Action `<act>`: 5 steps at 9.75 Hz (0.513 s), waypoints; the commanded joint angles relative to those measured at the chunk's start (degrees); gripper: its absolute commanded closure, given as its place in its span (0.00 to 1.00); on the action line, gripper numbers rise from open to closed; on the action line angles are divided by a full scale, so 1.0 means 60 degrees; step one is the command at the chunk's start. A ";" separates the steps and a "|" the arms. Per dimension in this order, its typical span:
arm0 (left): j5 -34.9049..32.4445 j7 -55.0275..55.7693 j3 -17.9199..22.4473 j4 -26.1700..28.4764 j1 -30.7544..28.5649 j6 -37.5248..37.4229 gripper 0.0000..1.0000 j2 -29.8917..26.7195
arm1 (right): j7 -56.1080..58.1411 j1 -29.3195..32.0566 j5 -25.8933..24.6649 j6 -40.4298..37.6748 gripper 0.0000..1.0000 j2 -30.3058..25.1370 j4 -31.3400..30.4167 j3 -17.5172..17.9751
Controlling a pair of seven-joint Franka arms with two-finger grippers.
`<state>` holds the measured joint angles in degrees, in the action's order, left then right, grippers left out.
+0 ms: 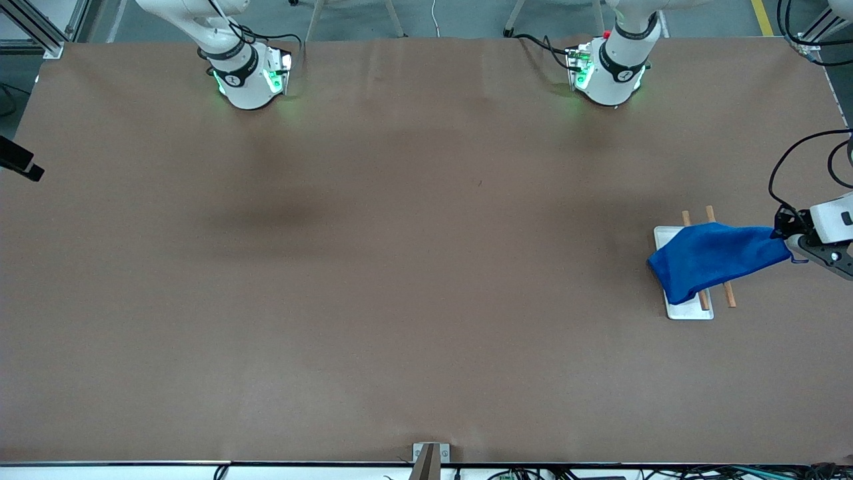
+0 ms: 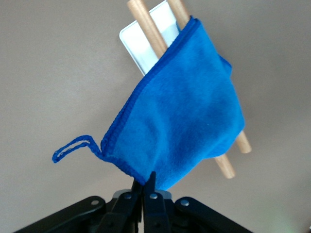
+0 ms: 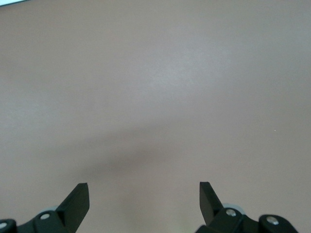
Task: Right arm passes towel to left arm to hang
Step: 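Lower the towel onto the wooden dowels with the left gripper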
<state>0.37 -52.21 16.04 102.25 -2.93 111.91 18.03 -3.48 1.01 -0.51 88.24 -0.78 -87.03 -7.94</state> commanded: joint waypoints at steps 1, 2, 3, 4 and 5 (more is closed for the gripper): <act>0.0026 0.0043 0.0124 -0.0121 0.0137 0.0697 0.91 0.0728 | 0.0052 -0.0125 0.0230 0.0772 0.00 -0.0293 -0.0652 -0.0141; 0.0099 0.0247 0.0110 -0.0383 0.0137 0.0729 0.26 0.0832 | 0.0052 -0.0168 0.0231 0.0646 0.00 -0.0396 -0.0685 -0.0112; 0.0259 0.0409 0.0066 -0.0545 0.0123 0.0816 0.00 0.0804 | 0.0067 -0.0183 0.0216 0.0500 0.00 -0.0354 -0.0598 -0.0097; 0.0450 0.0483 -0.0021 -0.0793 0.0123 0.0788 0.00 0.0774 | 0.0067 -0.0183 0.0216 0.0498 0.00 -0.0339 -0.0539 -0.0097; 0.0625 0.1136 -0.0312 -0.0868 0.0036 0.0787 0.00 0.0426 | 0.0067 -0.0183 0.0216 0.0484 0.00 -0.0339 -0.0539 -0.0097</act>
<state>2.76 -48.51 15.49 97.88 -2.57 116.50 21.04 -3.46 0.45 0.02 91.14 -1.19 -88.83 -7.99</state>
